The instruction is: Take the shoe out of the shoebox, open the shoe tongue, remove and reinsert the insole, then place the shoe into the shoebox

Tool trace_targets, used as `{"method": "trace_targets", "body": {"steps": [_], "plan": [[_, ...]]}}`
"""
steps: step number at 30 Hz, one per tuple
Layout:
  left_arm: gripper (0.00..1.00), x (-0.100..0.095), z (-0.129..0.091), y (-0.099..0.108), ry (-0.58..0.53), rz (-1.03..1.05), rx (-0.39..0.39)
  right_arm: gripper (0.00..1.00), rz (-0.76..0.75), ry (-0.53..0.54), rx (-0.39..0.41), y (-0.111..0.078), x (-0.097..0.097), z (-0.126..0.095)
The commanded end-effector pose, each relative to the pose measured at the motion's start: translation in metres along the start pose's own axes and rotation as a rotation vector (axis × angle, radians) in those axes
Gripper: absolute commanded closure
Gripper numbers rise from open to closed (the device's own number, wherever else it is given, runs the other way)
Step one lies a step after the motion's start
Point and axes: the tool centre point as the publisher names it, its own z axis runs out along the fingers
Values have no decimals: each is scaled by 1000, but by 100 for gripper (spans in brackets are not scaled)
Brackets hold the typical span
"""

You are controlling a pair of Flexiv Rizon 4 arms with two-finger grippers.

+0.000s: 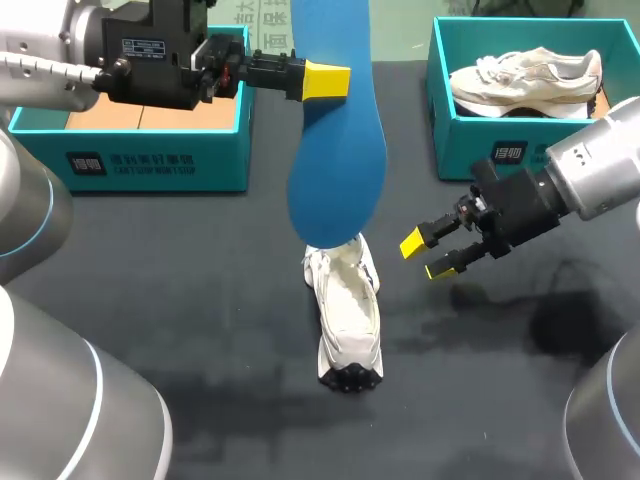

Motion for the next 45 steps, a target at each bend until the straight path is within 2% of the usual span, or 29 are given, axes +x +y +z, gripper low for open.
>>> {"method": "trace_targets", "body": {"steps": [1, 4, 9, 16, 22, 25, 28, 41, 42, 44, 45], "plan": [[100, 0, 1, 0, 0, 0, -1, 0, 1, -2, -5, -2, 0, 2], [100, -3, 3, 2, -33, 20, -4, 0, 1, -2, -5, -2, 0, 2], [100, -14, 4, 7, -85, 97, 2, 0, -4, 77, -26, -1, 8, -7], [100, -29, -1, 5, -86, 259, 66, 0, 6, 169, -34, -1, 18, -17], [100, -46, -1, 8, -87, 405, 34, 0, 15, 214, -20, 3, 26, -23], [100, -52, -1, 10, -96, 527, 9, 0, 22, 247, -13, 5, 29, -24], [100, -55, -5, 15, -127, 838, -24, 0, 29, 322, 22, 6, 29, -26], [100, -55, -5, 15, -127, 838, -24, 0, 29, 322, 22, 6, 29, -26], [100, -57, -6, 16, -124, 876, -5, 0, 29, 322, 22, 6, 29, -26], [100, -64, -5, 21, -136, 942, -42, 0, 30, 332, 19, 8, 30, -28], [100, -66, -4, 23, -124, 958, -28, 0, 33, 340, 14, 9, 31, -30]]}}
